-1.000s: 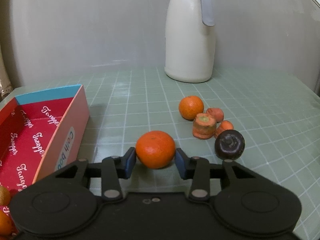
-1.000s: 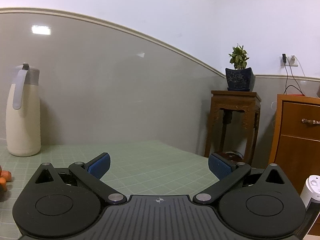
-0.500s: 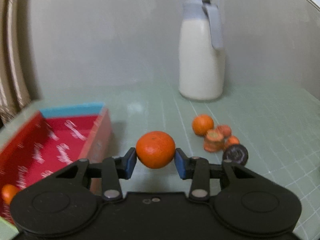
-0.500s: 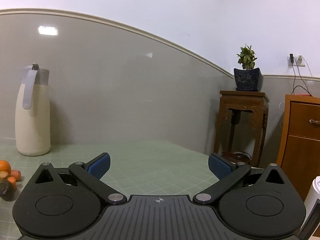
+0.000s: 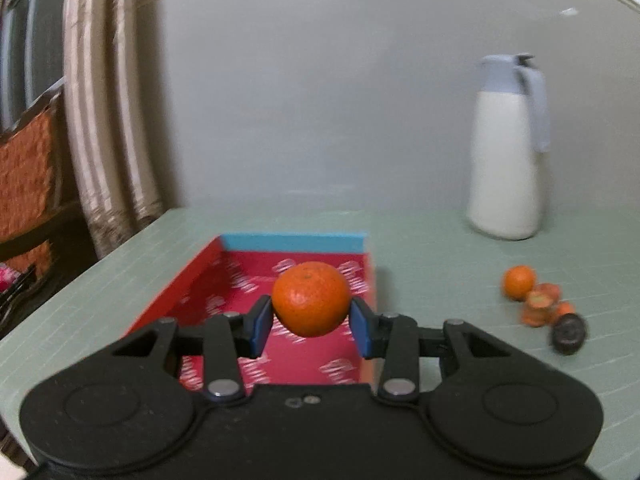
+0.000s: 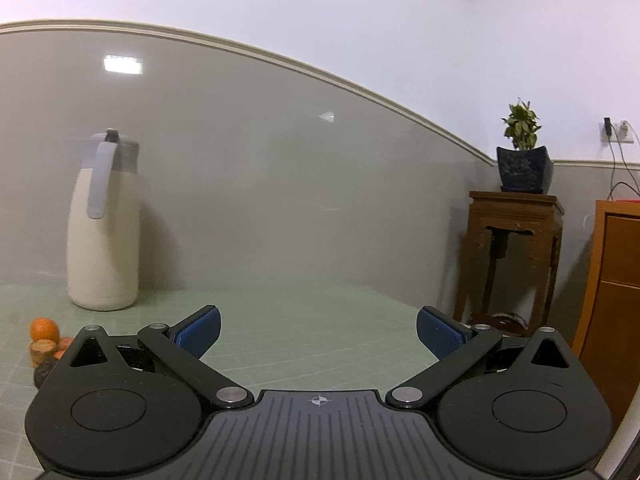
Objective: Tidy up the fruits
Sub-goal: 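Carry the orange with the left tool into the box and release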
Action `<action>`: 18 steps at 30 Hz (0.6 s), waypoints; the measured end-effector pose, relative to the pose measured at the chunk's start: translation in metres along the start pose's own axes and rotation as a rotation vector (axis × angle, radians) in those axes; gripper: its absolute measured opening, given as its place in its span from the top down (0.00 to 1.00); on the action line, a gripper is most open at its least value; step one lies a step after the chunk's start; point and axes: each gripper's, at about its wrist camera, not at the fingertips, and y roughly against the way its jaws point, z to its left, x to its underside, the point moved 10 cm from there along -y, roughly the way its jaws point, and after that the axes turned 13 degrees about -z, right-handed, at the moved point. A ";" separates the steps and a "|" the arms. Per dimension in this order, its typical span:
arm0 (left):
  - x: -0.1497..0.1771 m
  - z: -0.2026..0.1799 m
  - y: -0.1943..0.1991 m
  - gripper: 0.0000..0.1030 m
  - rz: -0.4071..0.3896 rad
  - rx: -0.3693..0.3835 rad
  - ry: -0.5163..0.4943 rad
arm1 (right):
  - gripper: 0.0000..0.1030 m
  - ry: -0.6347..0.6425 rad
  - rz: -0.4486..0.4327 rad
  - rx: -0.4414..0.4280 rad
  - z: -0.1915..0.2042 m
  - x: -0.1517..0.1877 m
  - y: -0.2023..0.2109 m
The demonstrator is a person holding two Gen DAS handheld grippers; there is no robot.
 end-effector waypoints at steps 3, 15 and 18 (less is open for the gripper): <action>0.009 0.016 -0.006 0.69 0.039 -0.037 0.016 | 0.00 0.002 -0.004 -0.026 0.010 0.000 0.004; 0.022 0.049 0.002 0.22 0.072 -0.114 0.032 | 0.00 -0.017 0.016 -0.171 0.049 0.002 0.010; 0.012 0.057 0.011 0.18 0.030 -0.133 0.036 | 0.00 -0.038 0.032 -0.223 0.061 0.004 0.013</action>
